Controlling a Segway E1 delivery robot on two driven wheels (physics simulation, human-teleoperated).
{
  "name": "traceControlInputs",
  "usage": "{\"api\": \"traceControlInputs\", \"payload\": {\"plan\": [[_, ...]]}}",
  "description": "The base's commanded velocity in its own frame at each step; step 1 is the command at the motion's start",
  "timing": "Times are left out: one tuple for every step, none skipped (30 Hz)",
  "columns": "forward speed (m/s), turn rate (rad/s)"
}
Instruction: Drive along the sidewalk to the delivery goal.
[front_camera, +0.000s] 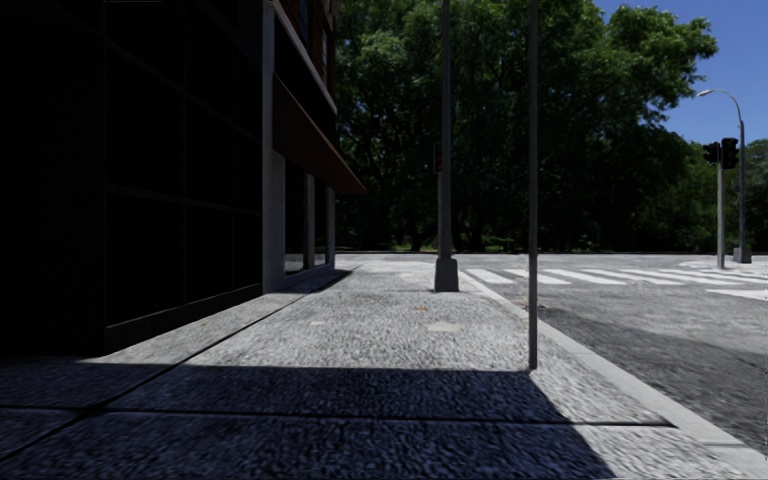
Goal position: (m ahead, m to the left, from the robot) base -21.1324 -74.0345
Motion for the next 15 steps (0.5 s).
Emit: {"api": "traceControlInputs", "payload": {"plan": [[2.00, 0.47], [2.00, 0.45], [2.00, 0.45], [2.00, 0.45], [2.00, 0.45], [2.00, 0.45], [2.00, 0.45], [2.00, 0.45], [2.00, 0.40], [2.00, 0.33], [2.00, 0.28], [2.00, 0.28], [2.00, 0.22], [2.00, 0.00], [2.00, 0.00]]}}
